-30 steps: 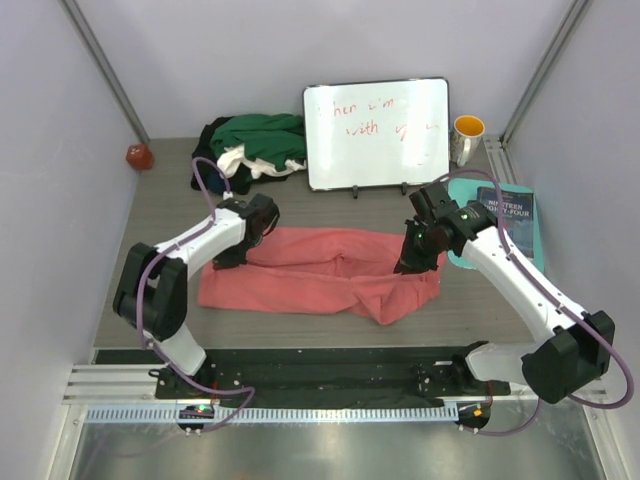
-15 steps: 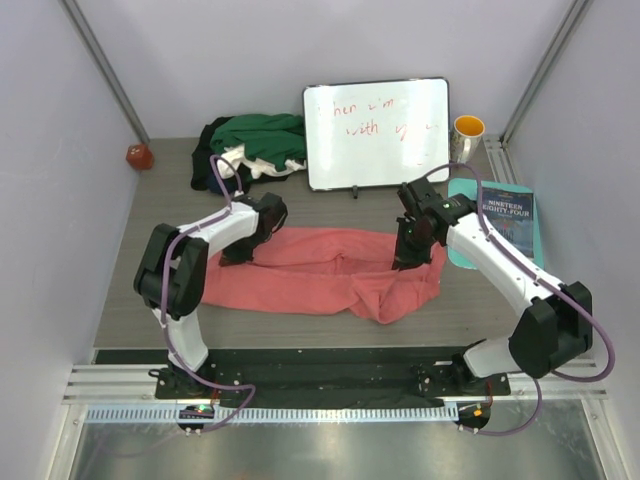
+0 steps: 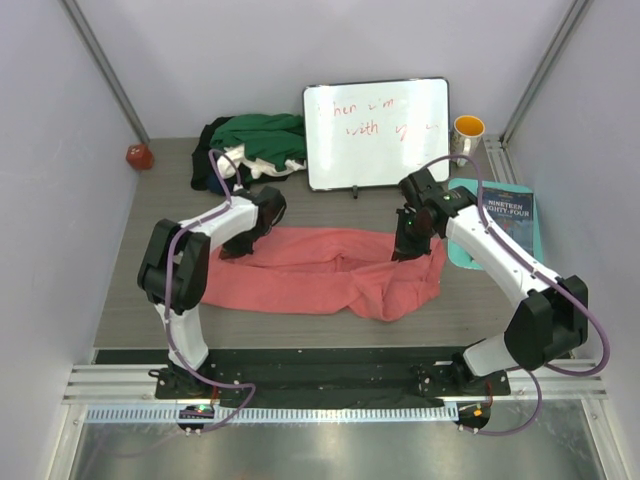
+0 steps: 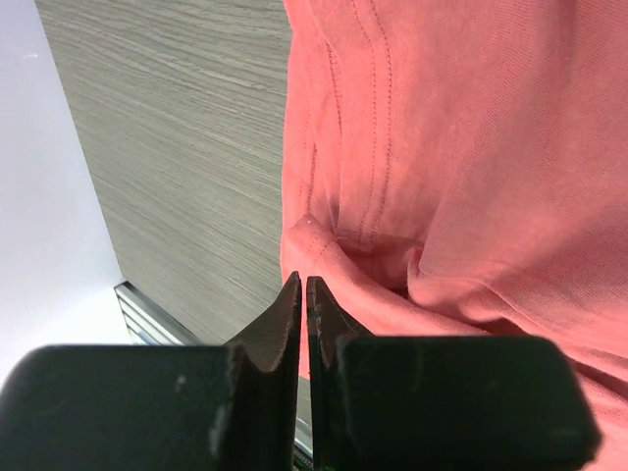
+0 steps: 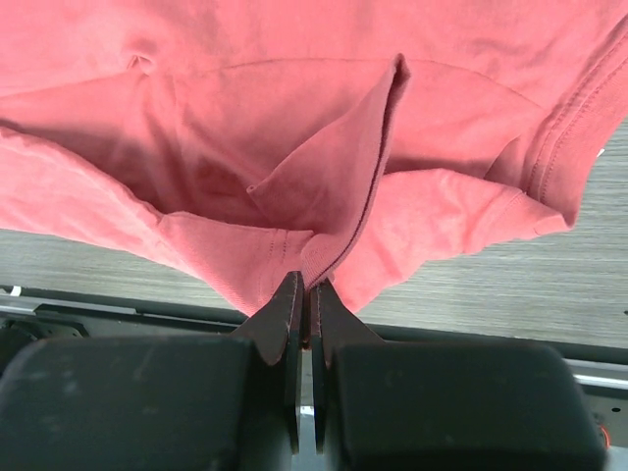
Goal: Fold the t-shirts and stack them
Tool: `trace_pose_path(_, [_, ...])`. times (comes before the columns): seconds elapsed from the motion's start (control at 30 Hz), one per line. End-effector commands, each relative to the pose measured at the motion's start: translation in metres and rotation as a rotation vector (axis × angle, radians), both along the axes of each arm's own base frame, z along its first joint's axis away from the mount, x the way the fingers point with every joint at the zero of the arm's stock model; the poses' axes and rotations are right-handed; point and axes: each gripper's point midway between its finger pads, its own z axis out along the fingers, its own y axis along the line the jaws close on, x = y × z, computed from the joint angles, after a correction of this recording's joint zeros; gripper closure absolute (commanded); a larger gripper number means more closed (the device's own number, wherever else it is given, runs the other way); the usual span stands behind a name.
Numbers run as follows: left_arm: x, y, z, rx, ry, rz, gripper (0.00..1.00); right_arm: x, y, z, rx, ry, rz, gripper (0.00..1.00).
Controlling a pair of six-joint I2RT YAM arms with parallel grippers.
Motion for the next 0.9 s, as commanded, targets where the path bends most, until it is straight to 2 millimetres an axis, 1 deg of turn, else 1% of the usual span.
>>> trace_pose_path(0.0, [0.009,0.001,0.000,0.009,-0.019,0.000,0.96,0.016,-0.002,0.013,0.005,-0.062,0.002,0.99])
trace_pose_path(0.2, [0.005,0.001,-0.012,0.008,0.021,0.001,0.97,0.021,-0.004,0.010,-0.001,-0.055,0.004,0.99])
trace_pose_path(0.23, [0.004,0.001,-0.014,0.011,0.028,0.001,0.97,0.022,-0.004,0.007,-0.006,-0.047,0.006,0.99])
trace_pose_path(0.33, [0.004,0.001,-0.016,0.015,0.036,0.004,0.97,0.027,-0.005,0.007,-0.018,-0.054,0.009,0.99])
trace_pose_path(0.53, [0.007,0.003,-0.008,0.018,-0.006,0.008,0.97,0.041,-0.007,0.006,-0.049,-0.062,0.017,0.99])
trace_pose_path(0.57, [0.007,0.003,-0.006,0.016,-0.015,0.012,0.97,0.046,-0.008,0.007,-0.054,-0.067,0.016,0.99])
trace_pose_path(0.63, [0.008,0.002,-0.003,0.008,-0.032,0.018,0.98,0.050,-0.007,-0.001,-0.069,-0.046,0.026,0.99])
trace_pose_path(0.67, [0.010,0.000,0.003,-0.013,-0.060,0.019,0.98,0.054,-0.006,-0.001,-0.070,-0.046,0.028,0.99])
trace_pose_path(0.7, [0.010,-0.001,0.006,-0.029,-0.073,0.020,0.98,0.055,-0.006,-0.009,-0.082,-0.025,0.033,0.99])
trace_pose_path(0.77, [0.012,-0.006,0.015,-0.082,-0.124,0.011,0.98,0.059,-0.006,-0.015,-0.095,-0.015,0.034,0.99])
trace_pose_path(0.8, [0.012,-0.007,0.017,-0.094,-0.135,0.005,0.98,0.061,-0.006,-0.021,-0.099,-0.002,0.031,0.99])
trace_pose_path(0.83, [0.012,-0.007,0.018,-0.100,-0.146,0.004,0.98,0.065,-0.010,-0.023,-0.129,-0.011,0.021,0.99])
trace_pose_path(0.87, [0.012,-0.007,0.021,-0.104,-0.159,0.001,0.98,0.065,-0.010,-0.025,-0.129,-0.009,0.018,0.99])
